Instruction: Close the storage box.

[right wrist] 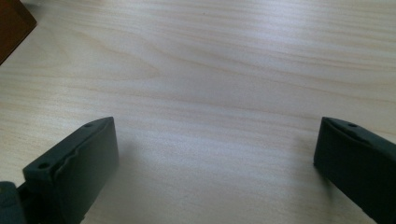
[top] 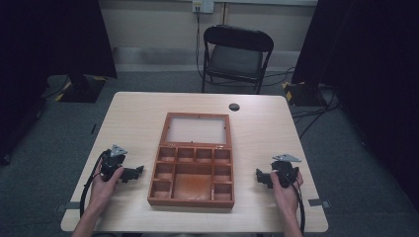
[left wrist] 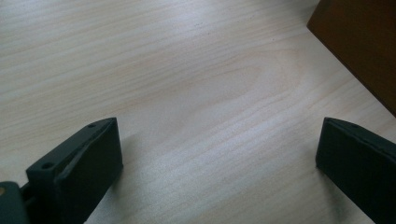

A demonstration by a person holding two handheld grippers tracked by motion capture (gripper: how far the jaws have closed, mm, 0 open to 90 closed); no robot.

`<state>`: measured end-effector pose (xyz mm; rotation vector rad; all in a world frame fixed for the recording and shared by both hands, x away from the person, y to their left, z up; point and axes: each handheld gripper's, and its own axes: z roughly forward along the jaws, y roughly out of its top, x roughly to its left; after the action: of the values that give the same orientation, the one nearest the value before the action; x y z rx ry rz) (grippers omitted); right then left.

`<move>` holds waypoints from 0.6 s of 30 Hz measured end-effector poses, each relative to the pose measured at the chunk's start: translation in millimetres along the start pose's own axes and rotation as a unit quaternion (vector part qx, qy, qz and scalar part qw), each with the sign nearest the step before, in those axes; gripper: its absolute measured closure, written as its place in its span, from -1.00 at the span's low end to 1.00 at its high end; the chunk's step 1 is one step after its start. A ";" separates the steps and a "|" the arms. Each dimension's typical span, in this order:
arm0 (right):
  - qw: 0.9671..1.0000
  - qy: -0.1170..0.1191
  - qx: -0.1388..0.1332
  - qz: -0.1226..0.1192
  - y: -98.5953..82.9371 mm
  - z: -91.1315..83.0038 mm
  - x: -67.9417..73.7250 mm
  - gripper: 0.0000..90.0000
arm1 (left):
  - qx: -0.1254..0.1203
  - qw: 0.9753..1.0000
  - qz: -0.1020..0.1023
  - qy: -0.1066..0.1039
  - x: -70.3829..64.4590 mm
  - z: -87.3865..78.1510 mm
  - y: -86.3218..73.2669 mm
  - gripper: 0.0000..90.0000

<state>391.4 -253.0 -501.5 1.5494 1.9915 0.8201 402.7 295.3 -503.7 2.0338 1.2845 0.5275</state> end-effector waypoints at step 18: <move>0.998 0.059 -0.033 0.010 32.1 1.4 10.0 -0.64 | -0.020 1.000 -0.019 -0.008 3.6 3.0 10.2 -0.55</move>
<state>411.8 -237.4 -479.8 1.5179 2.0130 0.9967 412.6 294.6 -498.5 1.9742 1.2895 0.5138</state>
